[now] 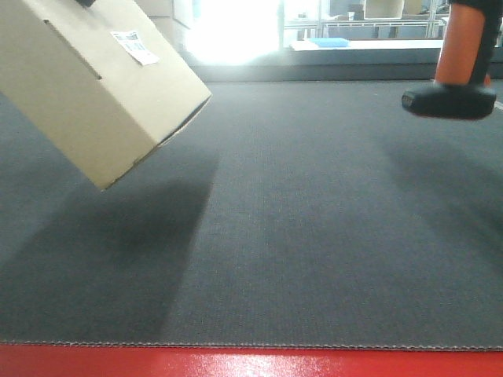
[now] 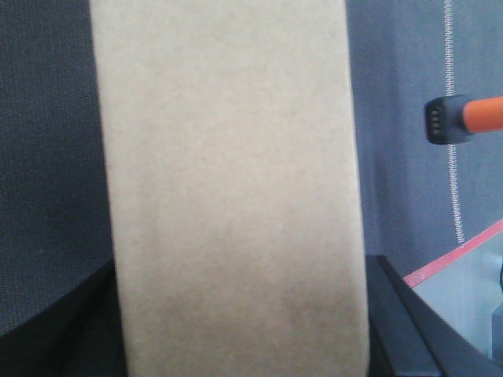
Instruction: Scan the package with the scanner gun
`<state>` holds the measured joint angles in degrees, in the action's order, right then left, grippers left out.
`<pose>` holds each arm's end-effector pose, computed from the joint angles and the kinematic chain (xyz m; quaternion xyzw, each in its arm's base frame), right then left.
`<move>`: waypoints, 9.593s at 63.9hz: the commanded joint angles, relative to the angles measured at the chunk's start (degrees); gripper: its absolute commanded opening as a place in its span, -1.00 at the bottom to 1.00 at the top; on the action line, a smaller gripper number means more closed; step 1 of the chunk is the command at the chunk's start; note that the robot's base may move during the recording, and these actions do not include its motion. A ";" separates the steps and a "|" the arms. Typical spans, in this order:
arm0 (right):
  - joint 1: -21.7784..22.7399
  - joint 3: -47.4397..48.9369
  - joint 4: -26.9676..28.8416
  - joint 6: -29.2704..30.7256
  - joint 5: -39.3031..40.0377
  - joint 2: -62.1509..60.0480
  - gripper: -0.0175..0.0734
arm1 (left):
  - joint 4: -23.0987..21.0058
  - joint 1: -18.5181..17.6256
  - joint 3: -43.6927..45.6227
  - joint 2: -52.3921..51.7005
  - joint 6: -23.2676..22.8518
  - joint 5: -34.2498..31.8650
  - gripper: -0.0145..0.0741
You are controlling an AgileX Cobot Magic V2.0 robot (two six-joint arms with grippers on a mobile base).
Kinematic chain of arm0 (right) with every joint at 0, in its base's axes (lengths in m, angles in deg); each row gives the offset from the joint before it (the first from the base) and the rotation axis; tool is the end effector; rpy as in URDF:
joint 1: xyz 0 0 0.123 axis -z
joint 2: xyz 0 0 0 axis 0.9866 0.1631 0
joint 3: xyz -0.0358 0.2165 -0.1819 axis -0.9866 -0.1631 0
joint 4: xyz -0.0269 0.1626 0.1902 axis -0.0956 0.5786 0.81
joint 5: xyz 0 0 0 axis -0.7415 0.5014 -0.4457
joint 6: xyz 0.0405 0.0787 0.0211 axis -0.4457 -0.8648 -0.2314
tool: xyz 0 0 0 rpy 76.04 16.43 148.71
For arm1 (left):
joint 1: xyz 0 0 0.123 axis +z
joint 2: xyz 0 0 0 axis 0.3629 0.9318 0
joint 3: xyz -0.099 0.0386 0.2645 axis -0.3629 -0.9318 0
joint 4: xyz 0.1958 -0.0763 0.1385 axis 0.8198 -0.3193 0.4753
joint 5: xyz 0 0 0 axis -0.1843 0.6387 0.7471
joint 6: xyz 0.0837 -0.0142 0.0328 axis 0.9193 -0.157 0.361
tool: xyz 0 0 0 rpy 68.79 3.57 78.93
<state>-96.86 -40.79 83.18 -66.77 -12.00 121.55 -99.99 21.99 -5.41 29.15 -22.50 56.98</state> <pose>0.2582 0.0430 0.2685 0.1100 0.7192 0.0599 0.6834 0.3127 -0.0531 0.3340 -0.0028 0.9305 -0.3351 0.1478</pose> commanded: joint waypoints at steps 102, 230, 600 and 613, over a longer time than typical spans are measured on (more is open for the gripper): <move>0.22 -1.38 -10.43 -6.00 16.39 17.87 0.14 | -1.52 -0.37 0.11 -0.81 0.15 -0.30 -0.92; 12.91 -1.39 -18.64 2.24 -41.34 -23.24 -0.96 | 26.16 -0.37 11.16 -0.51 -4.84 -0.13 -0.92; 23.43 -13.14 -19.84 1.66 -54.03 -70.38 -0.95 | 43.60 -0.62 -78.29 -89.47 -9.02 -69.35 -0.92; 23.43 -17.83 -31.25 -15.72 -50.04 -70.38 -0.95 | 43.60 -0.62 -78.29 -89.47 -9.02 -69.35 -0.92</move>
<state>-73.64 -56.85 56.89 -75.55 -65.06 51.35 -56.02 21.28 -83.80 -59.99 -31.42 -11.29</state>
